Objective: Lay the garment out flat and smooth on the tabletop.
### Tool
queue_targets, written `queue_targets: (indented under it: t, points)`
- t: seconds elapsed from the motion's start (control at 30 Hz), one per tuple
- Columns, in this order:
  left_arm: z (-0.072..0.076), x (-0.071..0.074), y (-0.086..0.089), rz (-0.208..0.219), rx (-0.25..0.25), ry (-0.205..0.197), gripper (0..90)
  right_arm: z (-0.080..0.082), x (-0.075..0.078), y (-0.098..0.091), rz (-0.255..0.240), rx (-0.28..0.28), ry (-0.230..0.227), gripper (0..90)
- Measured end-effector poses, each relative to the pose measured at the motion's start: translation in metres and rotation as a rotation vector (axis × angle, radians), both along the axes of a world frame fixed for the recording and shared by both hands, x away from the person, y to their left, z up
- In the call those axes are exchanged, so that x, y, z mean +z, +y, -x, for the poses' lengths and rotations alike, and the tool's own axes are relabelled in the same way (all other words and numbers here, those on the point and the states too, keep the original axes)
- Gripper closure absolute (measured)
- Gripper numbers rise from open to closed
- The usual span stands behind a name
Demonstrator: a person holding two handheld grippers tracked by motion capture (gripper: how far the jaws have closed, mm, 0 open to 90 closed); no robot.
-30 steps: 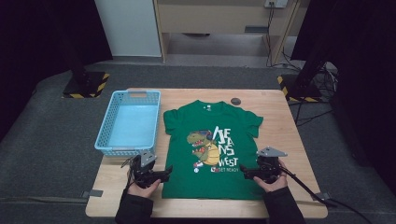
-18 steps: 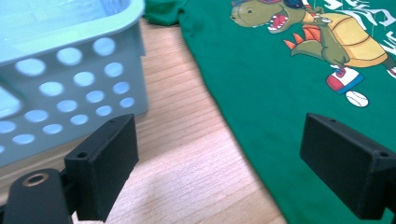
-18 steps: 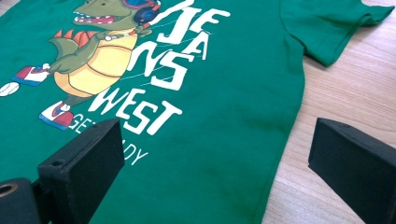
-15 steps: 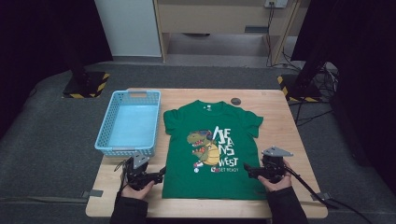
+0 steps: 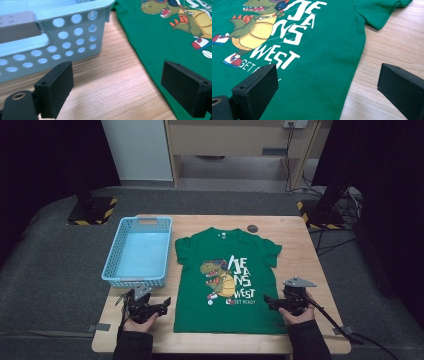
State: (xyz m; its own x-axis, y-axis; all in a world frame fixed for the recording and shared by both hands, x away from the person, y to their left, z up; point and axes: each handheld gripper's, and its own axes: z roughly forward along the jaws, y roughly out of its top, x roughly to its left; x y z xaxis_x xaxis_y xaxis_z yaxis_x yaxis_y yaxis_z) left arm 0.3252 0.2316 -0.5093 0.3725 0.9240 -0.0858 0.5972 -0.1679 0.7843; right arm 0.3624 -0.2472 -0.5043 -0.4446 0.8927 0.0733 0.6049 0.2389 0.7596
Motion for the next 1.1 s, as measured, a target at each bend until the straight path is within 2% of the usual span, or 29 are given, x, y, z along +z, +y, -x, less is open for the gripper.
queue_targets:
  t: [0.47, 1.1]
  points:
    - [0.002, -0.002, 0.018, 0.005, 0.046, 0.006, 10.1, -0.004, -0.006, -0.011, 0.001, -0.028, 0.024, 3.0]
    - [0.005, -0.006, 0.032, -0.003, 0.07, 0.019, 9.1, -0.008, -0.012, -0.031, -0.01, -0.078, 0.049, 3.0]
